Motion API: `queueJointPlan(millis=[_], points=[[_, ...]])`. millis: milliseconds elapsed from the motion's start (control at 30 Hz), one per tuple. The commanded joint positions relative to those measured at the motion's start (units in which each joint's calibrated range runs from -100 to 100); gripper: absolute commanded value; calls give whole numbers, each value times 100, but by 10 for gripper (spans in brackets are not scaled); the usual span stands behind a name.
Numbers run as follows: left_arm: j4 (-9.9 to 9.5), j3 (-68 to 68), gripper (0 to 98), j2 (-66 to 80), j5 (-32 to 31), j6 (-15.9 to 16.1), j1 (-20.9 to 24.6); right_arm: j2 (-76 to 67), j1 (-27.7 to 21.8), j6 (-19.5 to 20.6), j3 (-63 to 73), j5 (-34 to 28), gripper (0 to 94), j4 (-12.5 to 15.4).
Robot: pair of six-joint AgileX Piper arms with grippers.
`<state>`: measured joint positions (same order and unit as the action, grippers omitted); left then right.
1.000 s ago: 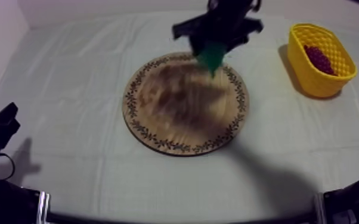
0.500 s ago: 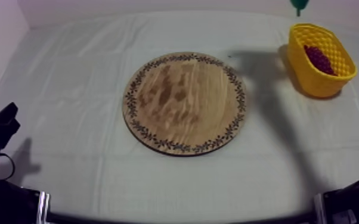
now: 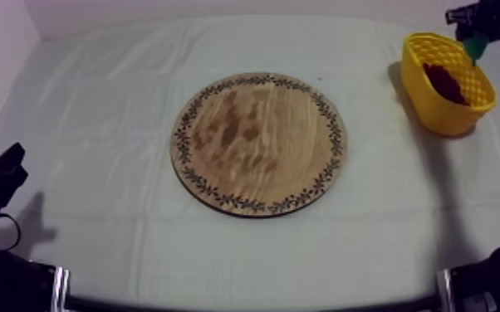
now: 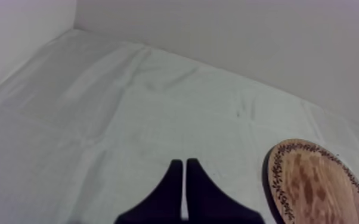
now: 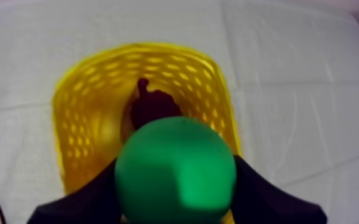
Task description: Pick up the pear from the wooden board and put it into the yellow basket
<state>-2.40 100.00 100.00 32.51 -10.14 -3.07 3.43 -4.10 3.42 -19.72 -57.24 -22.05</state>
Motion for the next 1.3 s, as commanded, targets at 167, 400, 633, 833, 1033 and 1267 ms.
queueJointPlan(millis=[167,400,633,833,1033,1267], points=[[-2,0,1,0,-1,1,-1,695,-73,-98,-135,255,508,-24],[-2,0,1,0,-1,1,-1,1256,-35,-178,83,290,702,186],[-2,0,1,0,-1,1,-1,1156,28,-277,153,456,714,399],[-2,0,1,0,-1,1,-1,152,37,-331,-370,873,694,507],[-2,0,1,0,-1,1,-1,-1495,8,-343,-1677,1381,654,553],[-2,0,1,0,-1,1,-1,-3706,-64,-373,-3541,2058,588,564]])
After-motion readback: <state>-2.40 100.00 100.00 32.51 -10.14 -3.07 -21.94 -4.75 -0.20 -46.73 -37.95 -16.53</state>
